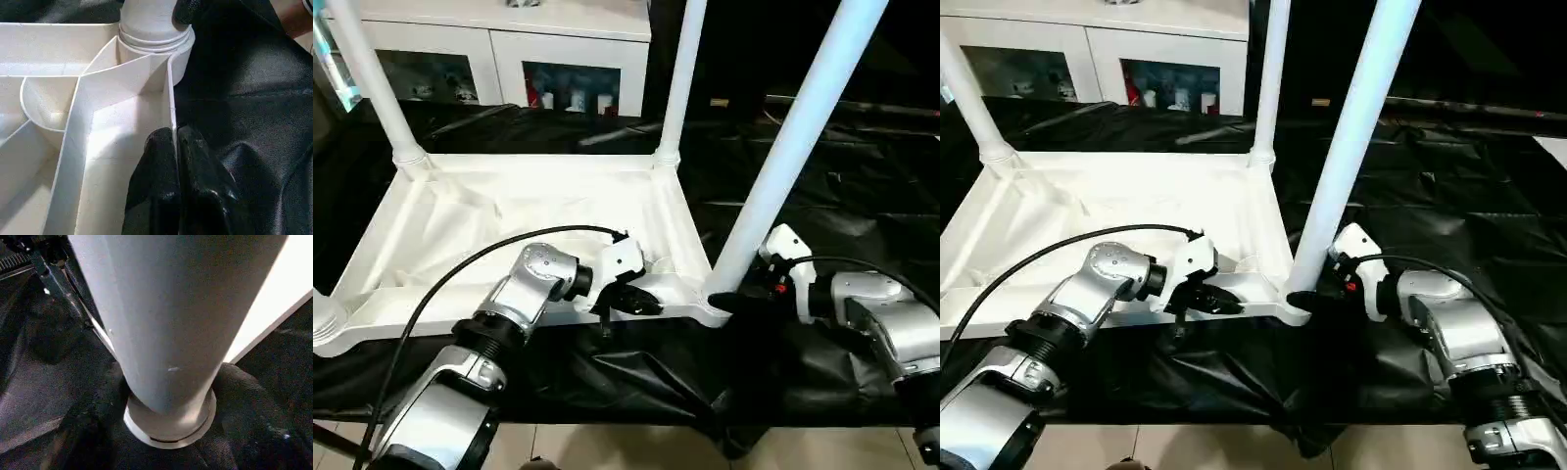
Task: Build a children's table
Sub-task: Rotate leg to tighten
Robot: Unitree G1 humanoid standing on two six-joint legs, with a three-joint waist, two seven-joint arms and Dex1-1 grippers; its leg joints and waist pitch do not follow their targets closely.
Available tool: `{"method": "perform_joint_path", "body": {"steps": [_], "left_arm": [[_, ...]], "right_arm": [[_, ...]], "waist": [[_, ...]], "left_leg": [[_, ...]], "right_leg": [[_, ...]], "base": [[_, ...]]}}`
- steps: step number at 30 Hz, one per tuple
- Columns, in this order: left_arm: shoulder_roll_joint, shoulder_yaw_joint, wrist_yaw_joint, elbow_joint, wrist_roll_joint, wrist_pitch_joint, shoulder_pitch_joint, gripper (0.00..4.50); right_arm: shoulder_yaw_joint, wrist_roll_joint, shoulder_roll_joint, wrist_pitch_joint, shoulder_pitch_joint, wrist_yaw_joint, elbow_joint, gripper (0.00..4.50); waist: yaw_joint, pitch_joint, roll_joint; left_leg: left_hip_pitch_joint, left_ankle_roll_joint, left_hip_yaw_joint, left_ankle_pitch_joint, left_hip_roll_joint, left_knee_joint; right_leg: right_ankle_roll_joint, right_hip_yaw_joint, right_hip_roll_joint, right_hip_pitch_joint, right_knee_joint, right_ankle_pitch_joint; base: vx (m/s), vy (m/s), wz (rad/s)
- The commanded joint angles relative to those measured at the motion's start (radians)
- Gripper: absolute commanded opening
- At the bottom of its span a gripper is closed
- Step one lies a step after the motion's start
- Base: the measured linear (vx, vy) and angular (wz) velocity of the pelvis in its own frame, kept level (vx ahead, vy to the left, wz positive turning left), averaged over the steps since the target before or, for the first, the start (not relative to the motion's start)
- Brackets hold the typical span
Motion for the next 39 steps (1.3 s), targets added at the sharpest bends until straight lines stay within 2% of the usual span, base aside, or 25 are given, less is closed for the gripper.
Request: {"method": "perform_joint_path", "body": {"steps": [1, 6, 7, 8, 10, 11, 12, 14, 15, 16, 18, 22, 23, 24, 26, 28, 30, 31, 34, 35, 36, 38, 39], "left_arm": [[-0.017, -0.022, -0.015, -0.025, -0.005, -0.007, 0.008, 0.00], [-0.030, 0.000, 0.030, -0.021, -0.012, 0.011, 0.004, 0.00], [-0.046, 0.012, 0.099, 0.006, 0.002, 0.022, -0.010, 0.00], [-0.056, 0.021, 0.148, 0.027, 0.012, 0.026, -0.021, 0.00], [-0.086, 0.044, 0.291, 0.086, 0.038, 0.038, -0.052, 0.00], [-0.102, 0.056, 0.353, 0.111, 0.043, 0.051, -0.066, 0.00], [-0.105, 0.059, 0.364, 0.116, 0.044, 0.054, -0.068, 0.00], [-0.136, 0.074, 0.470, 0.150, 0.056, 0.080, -0.088, 0.00], [-0.147, 0.075, 0.499, 0.157, 0.061, 0.088, -0.093, 0.00], [-0.162, 0.076, 0.538, 0.163, 0.068, 0.096, -0.097, 0.00], [-0.182, 0.078, 0.585, 0.170, 0.076, 0.102, -0.103, 0.00], [-0.226, 0.064, 0.607, 0.181, 0.086, 0.080, -0.114, 0.00], [-0.229, 0.060, 0.602, 0.185, 0.087, 0.065, -0.116, 0.00], [-0.230, 0.056, 0.598, 0.188, 0.089, 0.055, -0.118, 0.00], [-0.228, 0.049, 0.578, 0.186, 0.088, 0.042, -0.116, 0.00], [-0.220, 0.042, 0.547, 0.176, 0.083, 0.015, -0.106, 0.00], [-0.216, 0.039, 0.539, 0.173, 0.085, 0.004, -0.103, 0.00], [-0.210, 0.040, 0.529, 0.174, 0.085, -0.011, -0.101, 0.00], [-0.200, 0.047, 0.531, 0.186, 0.092, -0.060, -0.103, 0.00], [-0.200, 0.047, 0.531, 0.186, 0.092, -0.061, -0.103, 0.00], [-0.197, 0.051, 0.533, 0.187, 0.091, -0.076, -0.102, 0.00], [-0.195, 0.079, 0.562, 0.194, 0.075, -0.119, -0.106, 0.00], [-0.195, 0.080, 0.562, 0.194, 0.074, -0.121, -0.106, 0.00]], "right_arm": [[0.008, 0.010, 0.012, -0.004, -0.017, -0.005, -0.005, 2.32], [-0.015, 0.023, 0.051, -0.006, 0.001, -0.046, -0.001, 2.11], [-0.033, 0.008, 0.092, -0.009, -0.004, -0.125, 0.033, 2.09], [-0.041, -0.007, 0.120, -0.012, -0.010, -0.184, 0.060, 2.06], [-0.060, -0.044, 0.202, -0.021, -0.032, -0.349, 0.139, 2.04], [-0.079, -0.053, 0.249, -0.029, -0.053, -0.442, 0.190, 2.03], [-0.083, -0.055, 0.259, -0.030, -0.058, -0.461, 0.200, 2.03], [-0.132, -0.057, 0.355, -0.039, -0.117, -0.650, 0.308, 2.00], [-0.145, -0.055, 0.385, -0.040, -0.138, -0.702, 0.338, 2.00], [-0.155, -0.055, 0.425, -0.050, -0.162, -0.766, 0.373, 2.00], [-0.160, -0.064, 0.469, -0.055, -0.189, -0.836, 0.408, 2.00], [-0.110, -0.107, 0.547, -0.102, -0.224, -0.838, 0.439, 2.00], [-0.113, -0.107, 0.556, -0.111, -0.227, -0.840, 0.442, 2.00], [-0.117, -0.106, 0.561, -0.116, -0.229, -0.844, 0.444, 2.34], [-0.128, -0.103, 0.564, -0.129, -0.235, -0.855, 0.452, 2.69], [-0.135, -0.107, 0.548, -0.147, -0.243, -0.872, 0.467, 2.77], [-0.135, -0.114, 0.540, -0.153, -0.243, -0.878, 0.469, 2.91], [-0.122, -0.138, 0.517, -0.154, -0.225, -0.873, 0.434, 3.05], [-0.094, -0.171, 0.465, -0.133, -0.156, -0.831, 0.302, 3.05], [-0.094, -0.171, 0.465, -0.133, -0.155, -0.831, 0.302, 3.05], [-0.088, -0.165, 0.448, -0.116, -0.122, -0.806, 0.240, 3.05], [-0.061, -0.147, 0.391, -0.076, -0.024, -0.724, 0.057, 3.05], [-0.060, -0.146, 0.389, -0.074, -0.021, -0.721, 0.050, 3.05]], "waist": [[-0.001, -0.060, -0.008], [-0.006, -0.059, -0.008], [-0.008, -0.059, -0.008], [-0.014, -0.060, -0.002], [-0.021, -0.061, -0.006], [-0.025, -0.061, -0.004], [-0.029, -0.062, -0.004], [-0.034, -0.062, -0.002], [-0.038, -0.060, 0.001], [-0.041, -0.063, 0.002], [-0.046, -0.064, 0.005], [-0.041, -0.065, 0.001], [-0.040, -0.064, -0.002], [-0.040, -0.063, -0.003], [-0.040, -0.062, -0.002], [-0.040, -0.062, 0.003], [-0.042, -0.062, 0.003], [-0.042, -0.062, 0.002], [-0.037, -0.063, -0.002], [-0.031, -0.063, -0.003], [-0.031, -0.063, -0.001], [-0.014, -0.062, -0.004], [-0.012, -0.062, -0.001]], "left_leg": [[0.007, 0.028, 0.011, -0.298, 0.003, -0.062], [0.007, 0.022, 0.010, -0.311, 0.002, -0.064], [0.008, 0.018, 0.010, -0.312, 0.002, -0.064], [0.006, 0.011, 0.009, -0.314, 0.000, -0.064], [0.004, -0.003, 0.008, -0.315, -0.003, -0.064], [0.006, -0.011, 0.006, -0.322, -0.003, -0.065], [0.007, -0.013, 0.007, -0.326, -0.005, -0.064], [0.010, -0.016, 0.006, -0.335, -0.005, -0.064], [0.008, -0.014, 0.006, -0.346, -0.006, -0.065], [0.008, -0.019, 0.004, -0.341, -0.007, -0.066], [0.008, -0.023, 0.004, -0.327, -0.005, -0.066], [0.007, -0.004, 0.009, -0.303, -0.006, -0.065], [0.005, 0.001, 0.009, -0.302, -0.007, -0.066], [0.005, 0.002, 0.009, -0.304, -0.007, -0.067], [0.007, 0.002, 0.008, -0.323, -0.007, -0.068], [0.008, -0.003, 0.007, -0.337, -0.006, -0.070], [0.008, -0.005, 0.006, -0.340, -0.005, -0.070], [0.007, -0.005, 0.007, -0.337, -0.005, -0.070], [0.005, 0.006, 0.010, -0.298, -0.006, -0.068], [0.008, 0.015, 0.012, -0.288, -0.007, -0.066], [0.007, 0.019, 0.012, -0.281, -0.007, -0.066], [0.005, 0.035, 0.012, -0.258, -0.006, -0.066], [0.005, 0.034, 0.011, -0.256, -0.006, -0.067]], "right_leg": [[-0.189, 0.019, -0.032, 0.045, -0.074, -0.292], [-0.183, 0.018, -0.031, 0.044, -0.076, -0.319], [-0.181, 0.018, -0.032, 0.042, -0.077, -0.324], [-0.179, 0.018, -0.032, 0.040, -0.077, -0.329], [-0.171, 0.016, -0.030, 0.041, -0.077, -0.340], [-0.166, 0.015, -0.031, 0.039, -0.078, -0.357], [-0.165, 0.015, -0.030, 0.038, -0.079, -0.363], [-0.164, 0.016, -0.030, 0.036, -0.082, -0.366], [-0.167, 0.018, -0.031, 0.031, -0.082, -0.372], [-0.164, 0.015, -0.029, 0.037, -0.081, -0.369], [-0.172, 0.016, -0.027, 0.037, -0.078, -0.322], [-0.181, 0.018, -0.027, 0.041, -0.075, -0.257], [-0.176, 0.018, -0.027, 0.043, -0.077, -0.262], [-0.173, 0.017, -0.027, 0.043, -0.077, -0.270], [-0.161, 0.017, -0.029, 0.041, -0.082, -0.311], [-0.158, 0.019, -0.029, 0.038, -0.083, -0.325], [-0.164, 0.019, -0.028, 0.038, -0.081, -0.308], [-0.168, 0.019, -0.027, 0.039, -0.080, -0.293], [-0.170, 0.020, -0.026, 0.044, -0.076, -0.239], [-0.167, 0.022, -0.027, 0.044, -0.077, -0.234], [-0.168, 0.022, -0.027, 0.045, -0.076, -0.229], [-0.153, 0.024, -0.027, 0.051, -0.076, -0.208], [-0.151, 0.023, -0.026, 0.051, -0.076, -0.210]], "base": [[0.000, 0.000, 0.00], [0.000, 0.000, 0.00], [0.000, 0.000, 0.00], [0.000, 0.000, 0.00], [0.000, 0.000, 0.00], [0.000, 0.000, 0.00], [0.000, 0.000, 0.00], [0.000, 0.000, 0.00], [0.000, 0.000, 0.00], [0.000, 0.000, 0.00], [0.000, 0.000, 0.00], [0.000, 0.000, 0.00], [0.000, 0.000, 0.00], [0.000, 0.000, 0.00], [0.000, 0.000, 0.00], [0.000, 0.000, 0.00], [0.000, 0.000, 0.00], [0.000, 0.000, 0.00], [0.000, 0.000, 0.00], [0.000, 0.000, 0.00], [0.000, 0.000, 0.00], [0.000, 0.000, 0.00], [0.000, 0.000, 0.00]]}}
